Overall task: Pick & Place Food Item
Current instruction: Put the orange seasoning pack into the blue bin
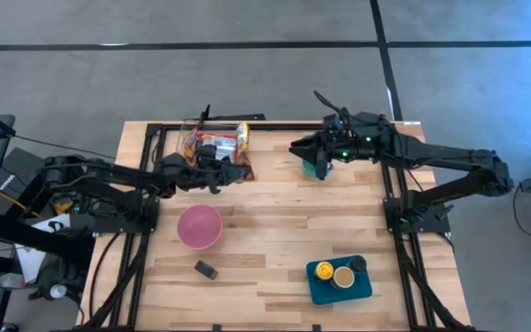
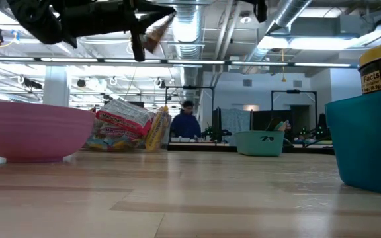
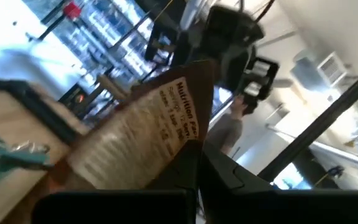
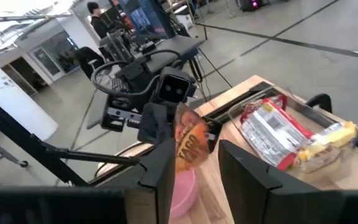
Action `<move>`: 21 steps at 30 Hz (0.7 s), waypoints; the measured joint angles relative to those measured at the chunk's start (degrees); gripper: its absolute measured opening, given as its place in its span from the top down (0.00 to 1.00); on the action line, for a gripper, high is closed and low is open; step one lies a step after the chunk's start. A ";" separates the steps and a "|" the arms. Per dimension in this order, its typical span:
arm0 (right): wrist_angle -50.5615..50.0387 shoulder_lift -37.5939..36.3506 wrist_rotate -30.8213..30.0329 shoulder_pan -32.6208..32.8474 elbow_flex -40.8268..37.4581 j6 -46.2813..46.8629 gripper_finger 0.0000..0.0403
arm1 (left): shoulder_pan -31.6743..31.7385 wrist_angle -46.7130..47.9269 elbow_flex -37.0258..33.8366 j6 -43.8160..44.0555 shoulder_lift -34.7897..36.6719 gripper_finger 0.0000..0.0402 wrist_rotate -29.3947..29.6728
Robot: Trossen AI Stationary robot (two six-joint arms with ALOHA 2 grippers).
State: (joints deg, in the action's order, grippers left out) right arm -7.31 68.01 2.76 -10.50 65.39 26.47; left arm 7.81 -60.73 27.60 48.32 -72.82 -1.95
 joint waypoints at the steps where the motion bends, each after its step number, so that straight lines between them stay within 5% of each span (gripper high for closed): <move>1: -0.54 -0.36 0.01 -0.23 0.01 -0.11 0.71 | -0.01 1.91 0.71 -0.02 0.00 1.00 -0.43; 21: -12.62 -3.10 0.01 -2.80 0.02 -3.12 0.71 | -0.02 35.97 12.91 -3.48 0.00 1.00 -9.57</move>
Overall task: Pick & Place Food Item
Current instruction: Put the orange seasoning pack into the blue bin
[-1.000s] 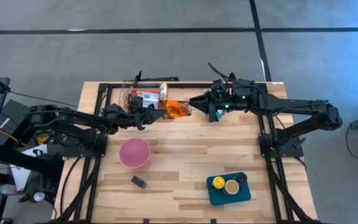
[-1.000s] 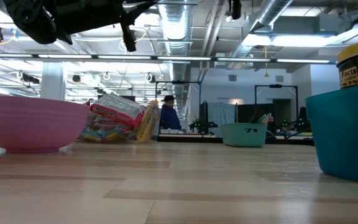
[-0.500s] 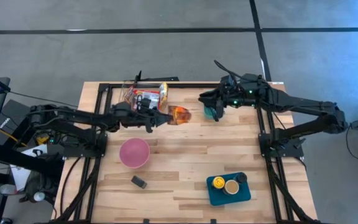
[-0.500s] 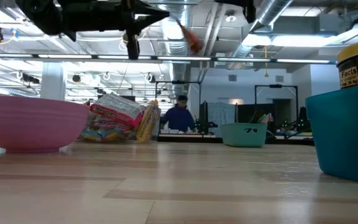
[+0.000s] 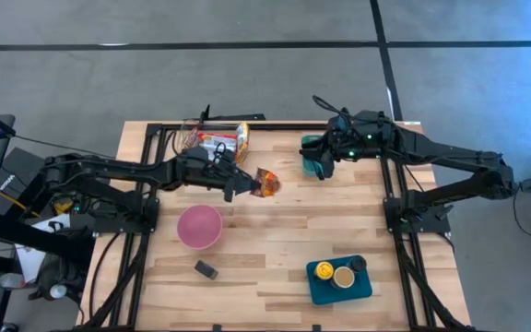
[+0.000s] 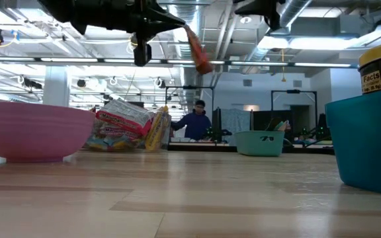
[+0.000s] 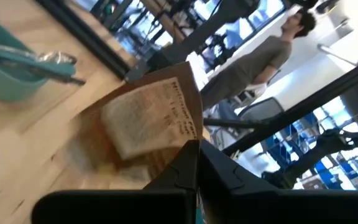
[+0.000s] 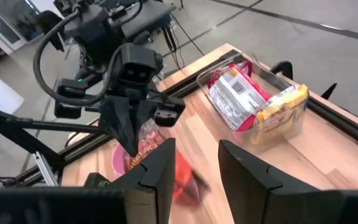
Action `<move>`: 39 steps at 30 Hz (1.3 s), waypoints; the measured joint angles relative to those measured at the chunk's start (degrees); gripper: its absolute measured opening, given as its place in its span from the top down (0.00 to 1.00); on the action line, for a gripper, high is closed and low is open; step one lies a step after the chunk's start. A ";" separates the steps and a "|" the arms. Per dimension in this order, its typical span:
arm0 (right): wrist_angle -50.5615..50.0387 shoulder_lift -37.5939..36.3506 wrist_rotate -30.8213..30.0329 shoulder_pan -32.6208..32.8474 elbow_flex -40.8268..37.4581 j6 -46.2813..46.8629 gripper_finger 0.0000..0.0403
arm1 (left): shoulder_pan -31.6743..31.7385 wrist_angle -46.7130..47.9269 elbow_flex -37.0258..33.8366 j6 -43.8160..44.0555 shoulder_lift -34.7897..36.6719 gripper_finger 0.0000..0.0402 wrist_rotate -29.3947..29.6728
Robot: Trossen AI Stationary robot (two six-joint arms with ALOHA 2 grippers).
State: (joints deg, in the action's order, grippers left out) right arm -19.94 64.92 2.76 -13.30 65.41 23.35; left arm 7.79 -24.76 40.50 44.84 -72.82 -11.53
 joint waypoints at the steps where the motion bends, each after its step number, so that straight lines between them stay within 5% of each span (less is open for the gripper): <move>1: -0.28 0.01 0.00 0.00 0.00 -0.02 0.71 | 0.00 1.12 0.42 -0.02 0.00 1.00 -0.48; 17: -6.27 0.03 0.67 0.04 -0.01 -6.98 0.71 | 0.00 23.82 10.58 -11.97 0.00 1.00 -3.83; 32: -4.37 0.36 4.00 4.27 -0.02 -16.81 0.71 | 0.02 24.24 13.30 -38.18 -0.37 1.00 -3.50; 39: 1.14 4.47 6.01 6.70 -0.02 -20.82 0.71 | 0.01 23.27 13.52 -41.66 -4.08 1.00 -3.52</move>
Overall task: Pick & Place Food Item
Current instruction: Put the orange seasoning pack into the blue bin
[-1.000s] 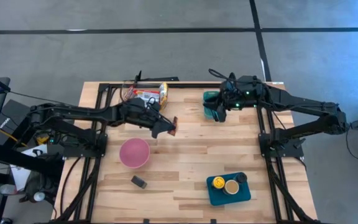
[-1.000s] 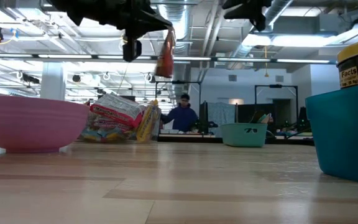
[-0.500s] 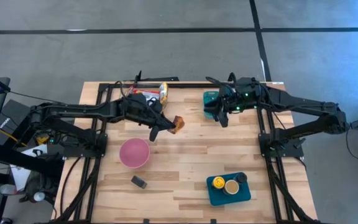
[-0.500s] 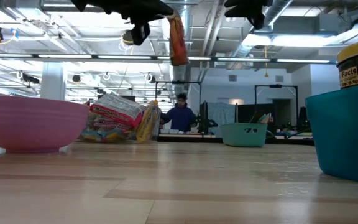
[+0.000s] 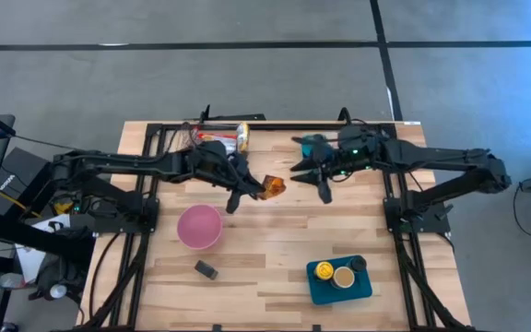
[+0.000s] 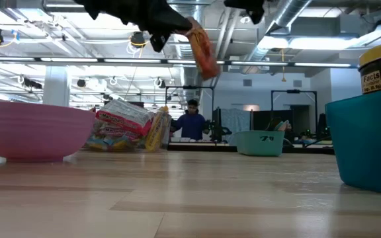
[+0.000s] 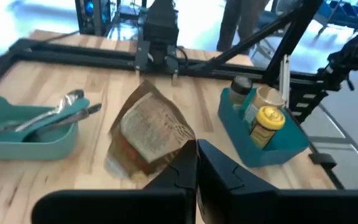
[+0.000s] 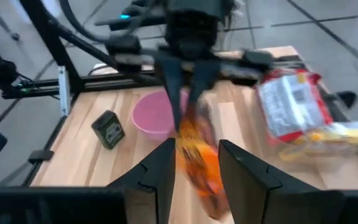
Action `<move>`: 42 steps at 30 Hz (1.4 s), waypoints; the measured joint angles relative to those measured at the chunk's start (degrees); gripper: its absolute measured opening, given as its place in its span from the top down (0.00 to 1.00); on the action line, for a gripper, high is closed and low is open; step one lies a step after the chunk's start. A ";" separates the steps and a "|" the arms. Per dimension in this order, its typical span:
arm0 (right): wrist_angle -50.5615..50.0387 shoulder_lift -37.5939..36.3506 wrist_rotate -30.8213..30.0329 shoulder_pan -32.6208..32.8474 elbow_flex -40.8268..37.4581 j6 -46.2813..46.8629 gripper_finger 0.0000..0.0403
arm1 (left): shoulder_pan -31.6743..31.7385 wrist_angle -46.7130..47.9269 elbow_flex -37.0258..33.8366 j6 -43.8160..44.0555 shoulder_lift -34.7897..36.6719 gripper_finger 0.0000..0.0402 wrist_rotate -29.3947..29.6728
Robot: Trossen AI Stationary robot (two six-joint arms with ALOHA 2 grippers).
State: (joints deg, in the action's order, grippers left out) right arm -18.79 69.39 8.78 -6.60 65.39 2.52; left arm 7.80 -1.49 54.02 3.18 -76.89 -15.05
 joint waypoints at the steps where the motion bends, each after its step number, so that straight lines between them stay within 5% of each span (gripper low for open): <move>1: 1.08 0.88 0.52 0.04 0.00 0.02 0.71 | -0.01 0.05 0.58 -0.20 -0.96 1.00 0.03; 17: 1.49 4.91 9.80 -0.73 0.00 -1.51 0.71 | -2.90 -0.09 3.48 -18.19 -5.59 1.00 -1.48; 42: 5.59 8.60 18.79 -4.07 0.03 -0.31 0.71 | -4.89 -2.22 3.48 -20.96 -5.59 1.00 -1.62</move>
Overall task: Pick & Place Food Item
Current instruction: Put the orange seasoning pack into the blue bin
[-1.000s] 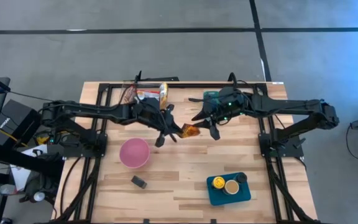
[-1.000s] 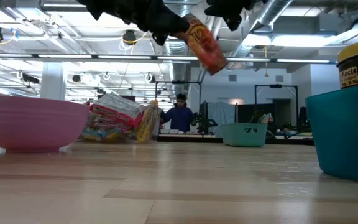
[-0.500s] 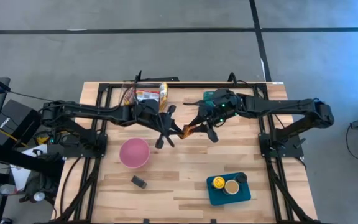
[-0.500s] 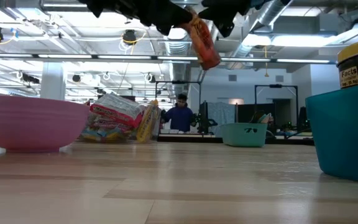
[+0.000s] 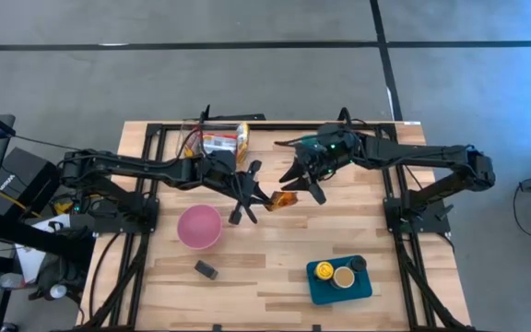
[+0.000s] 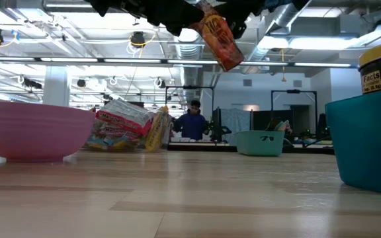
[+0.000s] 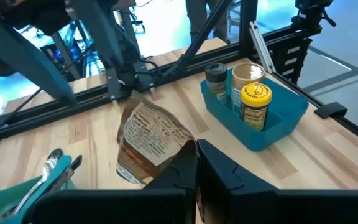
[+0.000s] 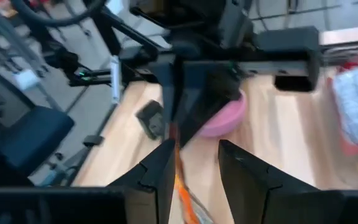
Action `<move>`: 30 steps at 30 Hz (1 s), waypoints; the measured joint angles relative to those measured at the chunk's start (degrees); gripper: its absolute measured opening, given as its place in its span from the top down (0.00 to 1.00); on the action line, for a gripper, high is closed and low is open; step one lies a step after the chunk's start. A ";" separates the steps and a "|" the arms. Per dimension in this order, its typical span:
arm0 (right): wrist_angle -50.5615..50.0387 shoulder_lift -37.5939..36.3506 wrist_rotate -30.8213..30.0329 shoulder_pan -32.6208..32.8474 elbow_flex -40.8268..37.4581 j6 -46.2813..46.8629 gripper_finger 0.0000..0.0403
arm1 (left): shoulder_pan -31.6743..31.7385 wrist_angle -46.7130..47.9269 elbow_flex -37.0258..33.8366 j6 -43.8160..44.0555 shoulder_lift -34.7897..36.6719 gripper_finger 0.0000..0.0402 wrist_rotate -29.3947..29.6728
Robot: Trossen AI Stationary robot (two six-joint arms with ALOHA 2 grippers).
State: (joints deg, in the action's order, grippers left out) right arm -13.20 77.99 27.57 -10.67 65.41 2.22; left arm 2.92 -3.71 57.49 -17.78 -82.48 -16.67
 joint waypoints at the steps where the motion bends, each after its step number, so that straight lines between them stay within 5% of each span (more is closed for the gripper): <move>1: 0.63 0.54 0.99 0.11 0.06 0.44 0.71 | 0.00 0.01 0.00 0.00 0.00 1.00 0.00; 30: 3.78 5.33 2.61 3.84 0.00 2.94 0.72 | 0.00 -0.28 0.00 0.44 0.00 1.00 0.04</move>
State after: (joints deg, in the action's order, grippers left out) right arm -9.42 83.32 30.17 -6.83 65.41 5.16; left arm 2.92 -3.99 57.49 -17.34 -82.48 -16.62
